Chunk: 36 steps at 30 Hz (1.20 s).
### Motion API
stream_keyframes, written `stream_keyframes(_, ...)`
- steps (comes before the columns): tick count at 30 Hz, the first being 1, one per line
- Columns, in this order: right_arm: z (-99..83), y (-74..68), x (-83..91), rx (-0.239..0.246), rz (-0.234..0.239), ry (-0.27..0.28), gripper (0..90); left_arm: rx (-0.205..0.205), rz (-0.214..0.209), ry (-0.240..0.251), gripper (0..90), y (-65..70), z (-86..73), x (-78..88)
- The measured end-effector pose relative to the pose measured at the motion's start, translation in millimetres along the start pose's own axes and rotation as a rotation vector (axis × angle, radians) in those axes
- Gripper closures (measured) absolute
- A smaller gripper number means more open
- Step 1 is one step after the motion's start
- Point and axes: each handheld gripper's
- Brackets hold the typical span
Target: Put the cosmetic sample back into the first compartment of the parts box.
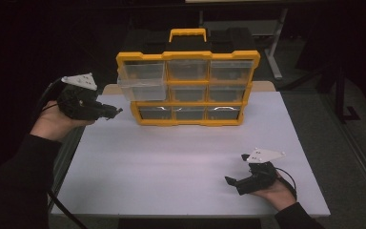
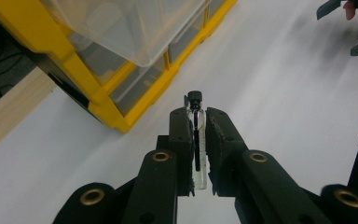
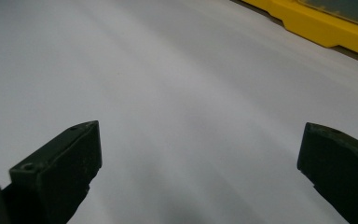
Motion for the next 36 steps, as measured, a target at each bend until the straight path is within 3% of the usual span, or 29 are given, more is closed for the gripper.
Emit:
stream_keyframes(7, 0.1, 0.0, -0.1, 0.0, 0.001, 0.0, 0.0, -0.005, 0.009, 0.014, 80.7, -4.2, 11.6, 11.7)
stream_keyframes(23, -0.2, 0.1, 0.0, -0.002, 0.0, 0.0, 0.0, -0.041, 0.056, 0.04, 80.7, -12.9, 53.8, 41.0)
stream_keyframes(29, 0.0, -0.1, -0.1, 0.001, 0.001, -0.003, 0.0, -0.039, 0.049, 0.072, 80.7, -17.7, 68.0, 46.1)
stream_keyframes(36, -0.8, 0.1, -0.2, 0.003, 0.003, -0.003, 0.0, -0.027, 0.017, 0.099, 80.7, -22.8, 84.6, 38.1)
Point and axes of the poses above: each handheld gripper's, and its own axes: x roughly backward along the jaws, z roughly out of its top, y roughly to its right, and after that the axes turned 6 degrees about y, right-handed
